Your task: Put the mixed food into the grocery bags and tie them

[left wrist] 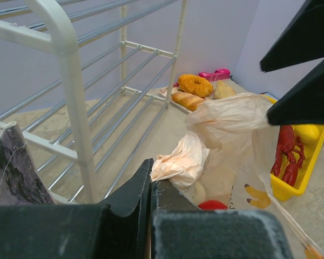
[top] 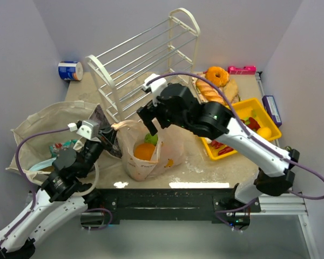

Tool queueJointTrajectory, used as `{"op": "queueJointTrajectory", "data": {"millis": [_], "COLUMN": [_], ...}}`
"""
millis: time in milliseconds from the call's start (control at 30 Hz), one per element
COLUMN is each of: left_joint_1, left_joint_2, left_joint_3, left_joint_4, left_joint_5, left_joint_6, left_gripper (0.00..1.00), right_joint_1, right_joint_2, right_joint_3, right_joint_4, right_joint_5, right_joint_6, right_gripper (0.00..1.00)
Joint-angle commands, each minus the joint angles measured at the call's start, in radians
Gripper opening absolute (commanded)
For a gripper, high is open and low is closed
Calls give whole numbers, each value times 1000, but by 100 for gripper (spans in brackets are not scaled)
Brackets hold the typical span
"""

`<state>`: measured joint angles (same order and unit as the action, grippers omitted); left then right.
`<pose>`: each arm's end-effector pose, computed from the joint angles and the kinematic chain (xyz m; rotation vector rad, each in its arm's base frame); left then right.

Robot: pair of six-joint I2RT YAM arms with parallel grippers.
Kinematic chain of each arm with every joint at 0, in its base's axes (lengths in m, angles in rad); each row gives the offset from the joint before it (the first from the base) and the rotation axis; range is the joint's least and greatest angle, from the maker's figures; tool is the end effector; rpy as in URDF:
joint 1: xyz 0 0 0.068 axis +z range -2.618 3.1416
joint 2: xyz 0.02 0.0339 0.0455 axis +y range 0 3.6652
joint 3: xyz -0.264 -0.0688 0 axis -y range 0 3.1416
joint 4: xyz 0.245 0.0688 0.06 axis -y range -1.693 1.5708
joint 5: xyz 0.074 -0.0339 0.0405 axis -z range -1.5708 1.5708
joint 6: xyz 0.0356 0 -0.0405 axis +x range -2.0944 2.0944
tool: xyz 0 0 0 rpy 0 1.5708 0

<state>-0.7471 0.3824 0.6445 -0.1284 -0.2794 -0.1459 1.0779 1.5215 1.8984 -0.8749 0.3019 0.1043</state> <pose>0.0825 -0.0631 0.3479 0.2060 1.4494 -0.5304 0.1549 0.2660 0.4716 -0.8001 1.9104 0.4229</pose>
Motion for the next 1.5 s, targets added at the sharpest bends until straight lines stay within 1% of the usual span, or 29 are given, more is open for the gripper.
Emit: {"op": "queueJointTrajectory", "data": {"millis": [0, 100, 133, 233, 367, 400, 467, 533, 567, 600, 700, 733, 767, 867, 967, 1000, 1033, 1133, 1167, 1267, 1367, 1467], "left_joint_1": [3, 3, 3, 5, 3, 3, 3, 3, 3, 3, 3, 3, 3, 3, 3, 3, 3, 2, 3, 2, 3, 3], "left_joint_2": [-7, -2, 0, 1, 1, 1, 6, 10, 12, 12, 6, 7, 9, 22, 45, 50, 55, 55, 56, 72, 96, 119], "left_joint_3": [1, 1, 1, 3, 1, 1, 3, 4, 4, 4, 18, 27, 49, 111, 180, 196, 219, 234, 238, 227, 193, 161], "left_joint_4": [38, 38, 38, 38, 39, 39, 42, 42, 42, 42, 50, 53, 55, 59, 43, 41, 39, 52, 55, 50, 52, 55], "left_joint_5": [2, 5, 8, 9, 9, 11, 16, 17, 17, 16, 3, 0, 0, 3, 8, 9, 20, 35, 39, 48, 77, 89], "left_joint_6": [5, 5, 6, 6, 6, 6, 6, 6, 5, 2, -9, -11, -12, -20, -32, -37, -37, -46, -46, -49, -61, -86], "left_gripper": [0, 0, 0, 0, 0, 0, 0, 0, 0, 0, 0, 0, 0, 0, 0, 0, 0, 0, 0, 0, 0, 0], "right_joint_1": [1, 2, 1, 1, 1, 1, 1, 1, 1, 1, 1, -3, -7, -61, -90, -90, -88, -90, -90, -90, -90, -90], "right_joint_2": [35, 109, 144, 183, 203, 204, 207, 210, 213, 216, 209, 200, 191, 134, 37, 11, -47, -133, -177, -245, -279, -329], "right_joint_3": [131, 206, 218, 245, 229, 216, 205, 192, 186, 188, 226, 241, 258, 339, 337, 309, 288, 165, 130, -28, -102, -243], "right_joint_4": [-33, -74, -82, -117, -141, -136, -127, -104, -93, -79, -75, -75, -75, -82, -59, -41, -30, 19, 28, 54, 51, 69], "right_joint_5": [-50, -35, -30, -4, -6, -12, -24, -40, -40, -27, 90, 133, 222, 308, 380, 422, 437, 470, 473, 471, 453, 430], "right_joint_6": [-95, -132, -137, -144, -147, -147, -149, -149, -149, -144, -121, -121, -124, -121, -112, -112, -112, -62, -57, -17, 27, 61], "right_gripper": [99, 99, 99, 98, 94, 91, 88, 79, 71, 51, 7, 3, 1, 0, 0, 0, 0, 0, 0, 0, 0, 0]}}
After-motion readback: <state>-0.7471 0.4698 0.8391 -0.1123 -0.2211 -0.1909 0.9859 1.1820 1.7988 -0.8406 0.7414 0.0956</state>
